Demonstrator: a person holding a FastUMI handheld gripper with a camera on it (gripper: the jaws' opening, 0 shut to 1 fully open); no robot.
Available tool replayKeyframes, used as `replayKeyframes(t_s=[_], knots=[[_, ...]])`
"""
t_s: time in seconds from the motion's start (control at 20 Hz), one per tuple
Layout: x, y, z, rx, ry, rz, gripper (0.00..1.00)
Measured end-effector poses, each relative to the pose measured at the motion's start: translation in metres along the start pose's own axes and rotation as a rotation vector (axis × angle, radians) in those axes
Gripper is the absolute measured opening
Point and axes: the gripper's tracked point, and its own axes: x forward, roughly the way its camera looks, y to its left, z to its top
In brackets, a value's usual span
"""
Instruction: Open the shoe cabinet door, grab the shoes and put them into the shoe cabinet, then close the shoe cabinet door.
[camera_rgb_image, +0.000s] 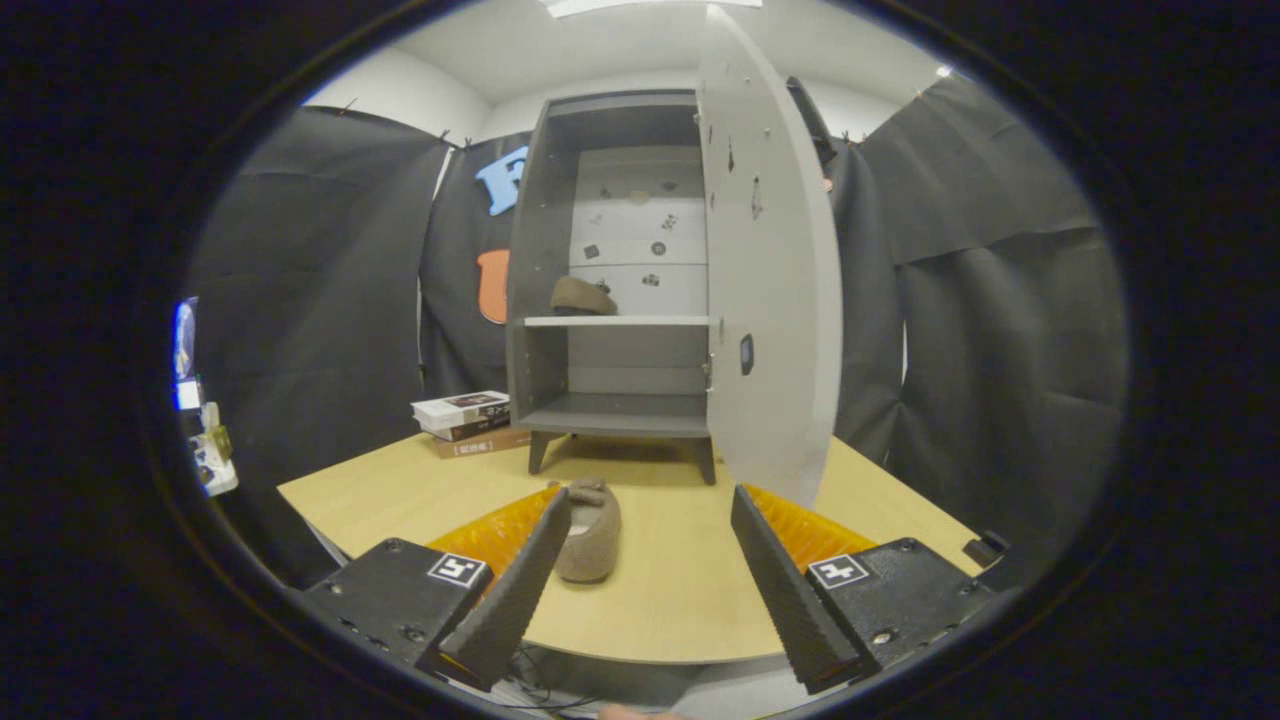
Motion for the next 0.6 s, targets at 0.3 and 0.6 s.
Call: replayKeyframes(t_s=[0.3, 0.6], knots=[[0.058, 0.042, -0.034, 0.002, 0.013, 0.003, 1.0], [0.121, 0.076, -0.066, -0.005, 0.07, 0.021, 1.0]])
